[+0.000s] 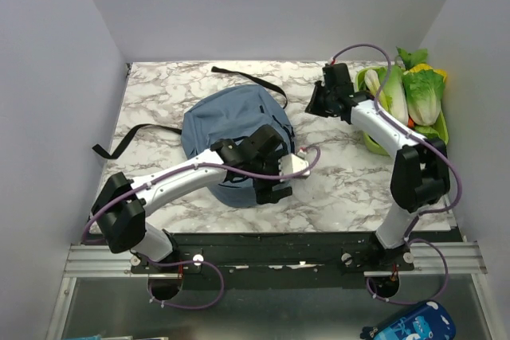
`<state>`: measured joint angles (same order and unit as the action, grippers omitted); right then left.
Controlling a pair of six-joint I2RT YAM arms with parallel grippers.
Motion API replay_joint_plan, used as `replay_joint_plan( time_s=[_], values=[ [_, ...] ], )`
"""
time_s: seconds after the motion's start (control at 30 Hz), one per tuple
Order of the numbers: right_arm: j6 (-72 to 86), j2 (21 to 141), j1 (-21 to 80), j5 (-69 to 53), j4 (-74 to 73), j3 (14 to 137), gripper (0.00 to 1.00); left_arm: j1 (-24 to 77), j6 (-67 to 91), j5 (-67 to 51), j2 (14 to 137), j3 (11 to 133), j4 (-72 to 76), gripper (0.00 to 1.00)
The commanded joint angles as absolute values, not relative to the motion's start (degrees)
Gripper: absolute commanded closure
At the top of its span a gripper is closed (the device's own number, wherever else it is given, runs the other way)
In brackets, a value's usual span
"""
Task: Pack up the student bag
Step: Zip the student bag at the center of the board, then reset both arms
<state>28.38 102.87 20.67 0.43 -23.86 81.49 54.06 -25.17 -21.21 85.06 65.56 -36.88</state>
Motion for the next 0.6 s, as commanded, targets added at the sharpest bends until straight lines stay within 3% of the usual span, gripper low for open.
replay_joint_plan(
  time_s=[0.0, 0.03, 0.13, 0.23, 0.57],
  values=[
    [27.4, 95.8, 19.6, -3.0, -16.8, 76.4, 0.60, 48.4, -17.1, -22.2, 82.8, 73.4, -38.1, 0.01],
    [26.7, 94.6, 19.6, -4.0, -16.5, 74.8, 0.47, 46.7, -16.1, -22.4, 82.8, 74.3, -37.8, 0.01],
    [25.5, 92.5, 19.6, -6.0, -16.8, 72.6, 0.38, 37.9, -12.1, -23.8, 82.7, 77.9, -37.6, 0.01],
    [24.2, 88.5, 19.6, -7.0, -16.9, 69.1, 0.37, 31.1, -10.5, -22.5, 82.9, 79.0, -38.2, 0.01],
    [21.0, 78.6, 19.6, -6.8, -15.9, 59.7, 0.35, 10.9, -5.6, -22.6, 77.0, 64.7, -29.9, 0.01]
  ],
)
